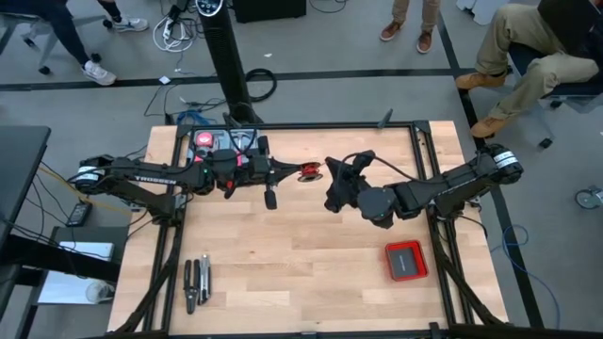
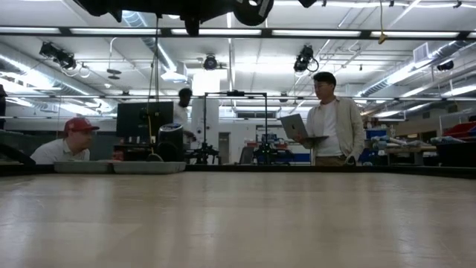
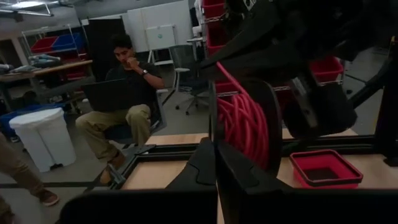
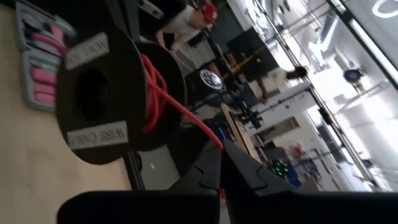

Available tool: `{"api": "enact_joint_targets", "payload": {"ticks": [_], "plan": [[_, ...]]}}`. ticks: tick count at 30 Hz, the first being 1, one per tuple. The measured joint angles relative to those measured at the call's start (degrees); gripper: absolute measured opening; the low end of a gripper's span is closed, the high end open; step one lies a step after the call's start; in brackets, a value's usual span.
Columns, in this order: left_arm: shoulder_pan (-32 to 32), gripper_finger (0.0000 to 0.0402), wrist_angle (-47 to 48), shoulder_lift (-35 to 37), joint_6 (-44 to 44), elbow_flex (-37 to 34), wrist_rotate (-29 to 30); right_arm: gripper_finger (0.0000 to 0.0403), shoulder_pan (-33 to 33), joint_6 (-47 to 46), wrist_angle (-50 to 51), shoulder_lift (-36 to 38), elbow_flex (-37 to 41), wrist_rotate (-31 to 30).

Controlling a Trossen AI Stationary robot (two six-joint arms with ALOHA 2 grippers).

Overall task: Coil cords
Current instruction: Coil the red wire onto the spool, then put the spooled red wire in the center of the table

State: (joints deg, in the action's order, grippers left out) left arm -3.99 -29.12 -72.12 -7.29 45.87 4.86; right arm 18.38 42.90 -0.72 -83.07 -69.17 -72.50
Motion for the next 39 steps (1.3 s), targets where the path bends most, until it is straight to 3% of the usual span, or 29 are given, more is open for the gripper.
{"api": "enact_joint_targets", "payload": {"ticks": [11,20,32,39], "plan": [[0.0,0.0,-1.1,0.0,0.0,0.0,1.0,0.004,0.8,-1.4,-0.3,-0.1,0.0,4.5],[0.0,0.0,-2.3,0.0,1.5,0.1,1.0,0.0004,1.1,-2.6,1.4,-0.1,0.0,5.7],[0.0,0.0,-1.8,0.0,1.5,0.2,0.6,0.0026,3.9,-2.9,4.0,0.7,0.0,-6.3],[0.0,0.0,-1.0,0.0,2.2,0.2,0.5,0.0031,9.0,-15.8,15.0,2.6,0.0,-8.3]]}}
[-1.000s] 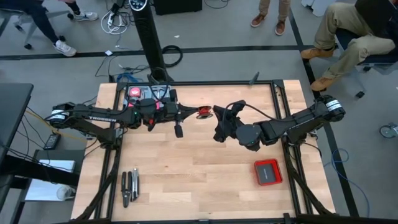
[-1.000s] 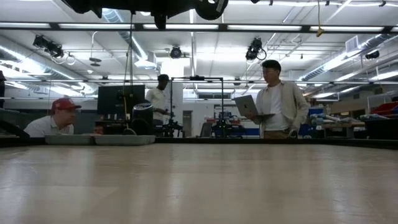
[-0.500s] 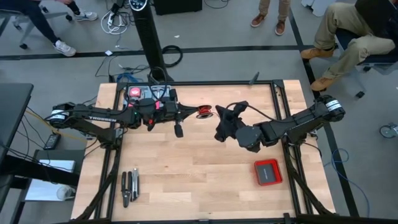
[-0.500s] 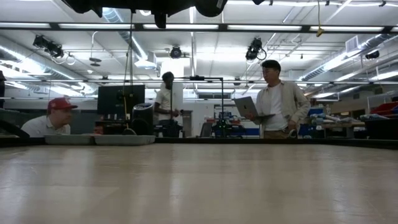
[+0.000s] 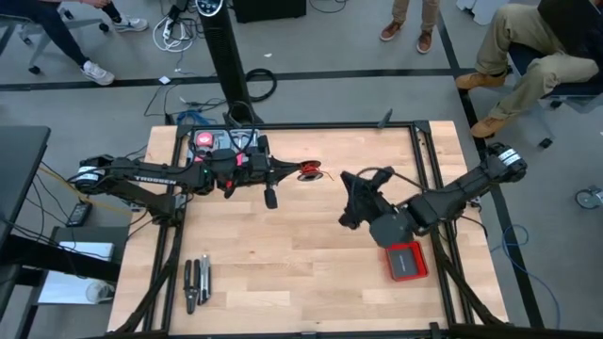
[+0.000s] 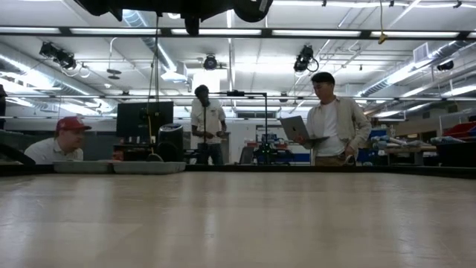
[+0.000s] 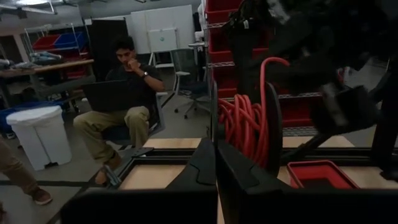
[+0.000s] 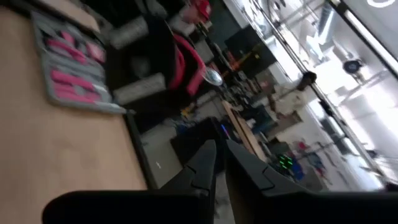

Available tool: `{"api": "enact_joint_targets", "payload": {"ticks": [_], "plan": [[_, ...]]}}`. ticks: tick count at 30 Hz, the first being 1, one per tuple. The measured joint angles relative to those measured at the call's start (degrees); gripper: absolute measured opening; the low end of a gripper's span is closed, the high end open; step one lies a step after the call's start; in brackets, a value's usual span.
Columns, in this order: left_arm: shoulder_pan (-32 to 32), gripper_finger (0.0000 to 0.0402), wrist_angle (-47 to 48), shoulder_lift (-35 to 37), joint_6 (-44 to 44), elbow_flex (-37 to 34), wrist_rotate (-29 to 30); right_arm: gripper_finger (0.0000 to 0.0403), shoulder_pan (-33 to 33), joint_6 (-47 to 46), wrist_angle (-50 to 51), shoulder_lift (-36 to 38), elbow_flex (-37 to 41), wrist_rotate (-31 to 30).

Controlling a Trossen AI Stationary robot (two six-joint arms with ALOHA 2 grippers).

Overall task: Coil cords
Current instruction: Put the spooled red wire in the center of the table

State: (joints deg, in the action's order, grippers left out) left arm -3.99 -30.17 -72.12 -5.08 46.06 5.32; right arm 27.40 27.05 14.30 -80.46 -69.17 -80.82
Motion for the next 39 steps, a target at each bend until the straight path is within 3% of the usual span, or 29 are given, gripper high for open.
{"api": "enact_joint_targets", "payload": {"ticks": [10,15,19,29,36,39], "plan": [[-0.9,0.0,0.4,0.0,2.3,0.0,0.5,0.0027,4.9,-3.3,-9.6,0.8,0.0,2.4],[-1.2,0.0,2.1,0.0,0.6,0.0,0.5,0.0029,2.6,-3.5,-18.4,1.5,0.0,12.6],[-1.2,0.0,3.2,0.0,-0.8,0.1,0.5,0.0026,-1.1,-5.0,-19.2,1.3,0.0,15.1],[-1.3,0.0,13.1,0.0,1.3,0.1,-1.8,0.0025,-4.3,-13.0,-9.3,1.5,0.0,20.0],[-1.2,0.0,21.1,0.0,6.8,0.1,-8.5,0.0022,-5.9,-32.3,9.9,1.7,0.2,32.3],[-1.2,0.0,26.8,-0.6,7.3,0.1,-9.3,0.0023,-6.5,-38.4,13.5,1.7,2.5,36.4]]}}
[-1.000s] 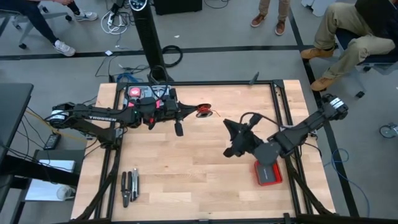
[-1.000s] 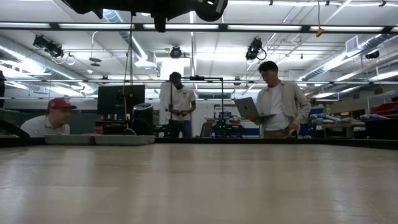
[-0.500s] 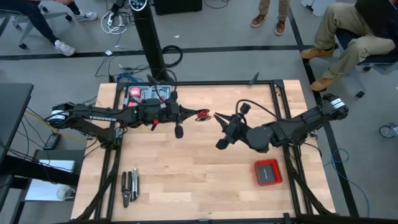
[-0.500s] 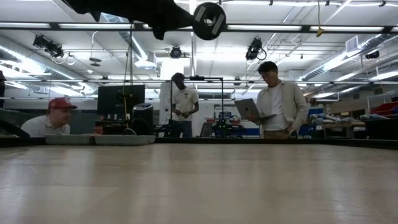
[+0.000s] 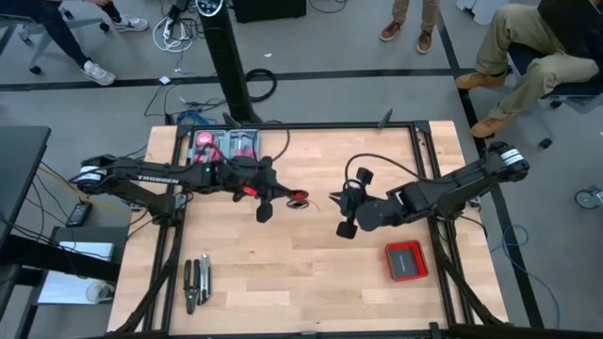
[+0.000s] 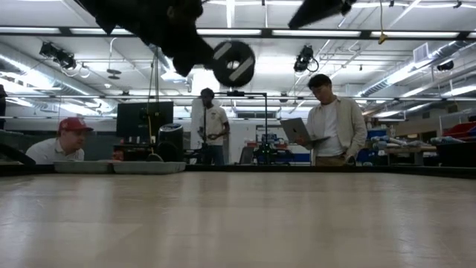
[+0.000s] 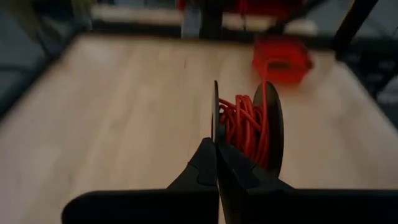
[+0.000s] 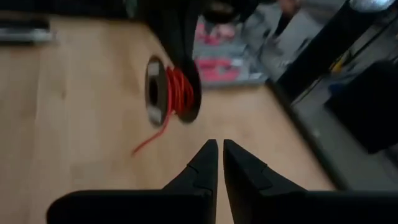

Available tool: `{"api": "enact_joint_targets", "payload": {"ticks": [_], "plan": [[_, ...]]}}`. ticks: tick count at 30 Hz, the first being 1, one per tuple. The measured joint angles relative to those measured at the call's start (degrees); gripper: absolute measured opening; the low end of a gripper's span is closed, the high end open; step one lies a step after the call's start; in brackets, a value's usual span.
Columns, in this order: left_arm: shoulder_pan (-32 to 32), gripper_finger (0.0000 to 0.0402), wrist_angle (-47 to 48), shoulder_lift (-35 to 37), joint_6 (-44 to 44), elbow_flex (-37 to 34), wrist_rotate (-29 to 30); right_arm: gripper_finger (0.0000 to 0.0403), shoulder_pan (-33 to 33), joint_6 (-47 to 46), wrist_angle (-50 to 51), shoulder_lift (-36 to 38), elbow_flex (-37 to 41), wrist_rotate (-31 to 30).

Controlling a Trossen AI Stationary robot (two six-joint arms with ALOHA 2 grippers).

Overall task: Coil cords
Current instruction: Put the spooled red wire in the center of the table

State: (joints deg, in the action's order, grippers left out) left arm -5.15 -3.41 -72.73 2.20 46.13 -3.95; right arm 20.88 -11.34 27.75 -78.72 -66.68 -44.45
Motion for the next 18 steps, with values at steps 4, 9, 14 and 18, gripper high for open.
{"api": "enact_joint_targets", "payload": {"ticks": [4,9,14,18], "plan": [[0.0,0.0,4.8,-1.8,1.1,0.0,-0.1,0.0024,0.0,-3.3,0.5,0.0,3.6,4.3],[0.0,0.0,8.6,-3.5,3.1,0.0,-2.3,0.0022,-0.4,-6.6,0.5,-0.1,6.0,8.9],[0.0,0.0,12.4,-5.0,5.6,0.2,-5.8,0.0021,-0.8,-6.8,0.1,0.0,7.1,9.7],[0.4,0.0,17.9,-7.3,5.9,2.8,-5.6,0.0021,-1.6,-6.7,0.0,0.0,7.2,9.8]]}}
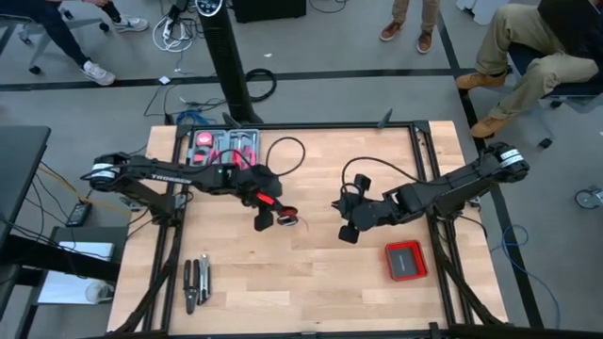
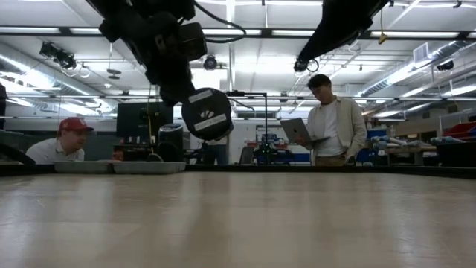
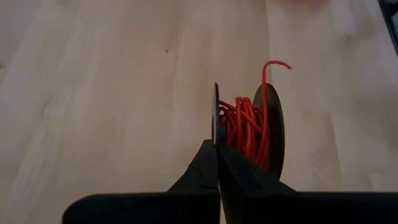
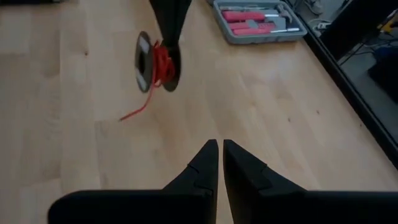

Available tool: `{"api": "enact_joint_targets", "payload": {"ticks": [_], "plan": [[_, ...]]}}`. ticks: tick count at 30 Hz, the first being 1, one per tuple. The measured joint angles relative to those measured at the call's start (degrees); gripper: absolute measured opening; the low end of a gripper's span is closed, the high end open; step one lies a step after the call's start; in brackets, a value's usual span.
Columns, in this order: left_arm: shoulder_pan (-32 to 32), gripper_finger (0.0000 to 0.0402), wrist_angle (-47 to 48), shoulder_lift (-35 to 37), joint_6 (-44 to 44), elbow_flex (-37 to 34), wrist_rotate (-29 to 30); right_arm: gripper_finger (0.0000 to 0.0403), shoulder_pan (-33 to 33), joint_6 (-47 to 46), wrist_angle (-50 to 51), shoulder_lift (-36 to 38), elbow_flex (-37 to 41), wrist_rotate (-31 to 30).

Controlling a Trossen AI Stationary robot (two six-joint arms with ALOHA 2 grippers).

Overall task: Coil cords
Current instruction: Put the spooled red wire in the center of the table

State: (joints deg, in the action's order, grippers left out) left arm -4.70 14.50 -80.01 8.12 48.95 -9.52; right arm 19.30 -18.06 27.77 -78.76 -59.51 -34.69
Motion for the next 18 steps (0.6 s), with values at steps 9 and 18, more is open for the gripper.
{"api": "enact_joint_targets", "payload": {"ticks": [9,18], "plan": [[3.0,0.0,3.6,-8.2,-1.9,6.6,0.1,0.002,-1.8,-0.8,3.0,0.0,0.0,4.7],[4.5,0.0,1.2,-13.9,-3.7,8.5,2.5,0.002,-1.3,-3.4,7.3,0.2,0.0,4.4]]}}
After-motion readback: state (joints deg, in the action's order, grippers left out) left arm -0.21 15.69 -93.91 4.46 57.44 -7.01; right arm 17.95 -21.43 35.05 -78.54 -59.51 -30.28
